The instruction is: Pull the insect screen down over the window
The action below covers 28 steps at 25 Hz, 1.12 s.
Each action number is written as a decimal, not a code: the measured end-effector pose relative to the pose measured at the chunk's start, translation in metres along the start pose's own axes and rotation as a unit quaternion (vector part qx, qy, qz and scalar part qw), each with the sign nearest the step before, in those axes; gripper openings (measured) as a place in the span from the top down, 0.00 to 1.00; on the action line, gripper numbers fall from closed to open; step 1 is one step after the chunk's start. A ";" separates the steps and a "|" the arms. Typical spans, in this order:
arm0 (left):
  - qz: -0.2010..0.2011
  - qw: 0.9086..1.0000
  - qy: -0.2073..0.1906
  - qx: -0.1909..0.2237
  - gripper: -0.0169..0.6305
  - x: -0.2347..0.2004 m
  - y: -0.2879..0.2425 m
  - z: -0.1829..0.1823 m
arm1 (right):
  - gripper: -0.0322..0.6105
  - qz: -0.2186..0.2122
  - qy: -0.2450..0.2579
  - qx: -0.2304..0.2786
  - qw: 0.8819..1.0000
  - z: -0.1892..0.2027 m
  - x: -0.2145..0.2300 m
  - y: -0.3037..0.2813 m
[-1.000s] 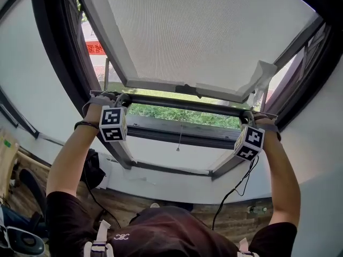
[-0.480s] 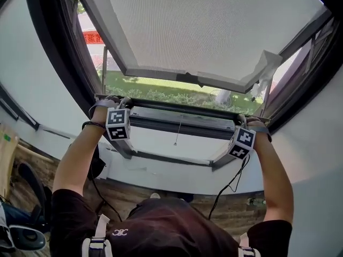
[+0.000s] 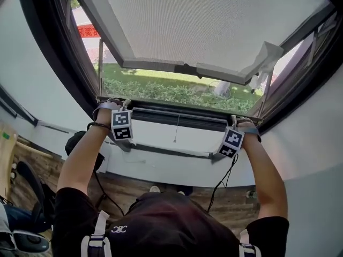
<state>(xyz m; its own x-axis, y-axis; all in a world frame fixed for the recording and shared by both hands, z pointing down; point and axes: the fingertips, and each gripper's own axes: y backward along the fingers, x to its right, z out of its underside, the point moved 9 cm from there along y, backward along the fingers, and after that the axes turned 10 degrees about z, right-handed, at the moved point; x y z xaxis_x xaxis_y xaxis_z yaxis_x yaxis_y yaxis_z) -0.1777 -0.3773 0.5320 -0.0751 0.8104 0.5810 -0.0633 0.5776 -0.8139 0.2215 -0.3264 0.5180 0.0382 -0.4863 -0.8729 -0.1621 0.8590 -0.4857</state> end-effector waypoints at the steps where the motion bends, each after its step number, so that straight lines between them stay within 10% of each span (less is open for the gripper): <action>1: -0.001 1.000 0.000 -0.002 0.93 0.001 -0.002 0.000 | 0.91 0.003 0.003 -0.002 1.000 -0.001 -0.002 -0.002; 28: 0.032 0.999 0.018 -0.016 0.93 0.052 -0.082 -0.001 | 0.91 -0.037 0.012 -0.026 0.999 -0.005 -0.085 -0.052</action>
<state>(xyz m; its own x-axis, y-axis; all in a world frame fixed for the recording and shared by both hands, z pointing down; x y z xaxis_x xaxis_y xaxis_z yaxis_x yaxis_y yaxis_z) -0.1750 -0.3820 0.6289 -0.0417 0.8490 0.5268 -0.0271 0.5261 -0.8500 0.2219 -0.3306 0.6182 0.0292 -0.5522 -0.8332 -0.2106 0.8114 -0.5452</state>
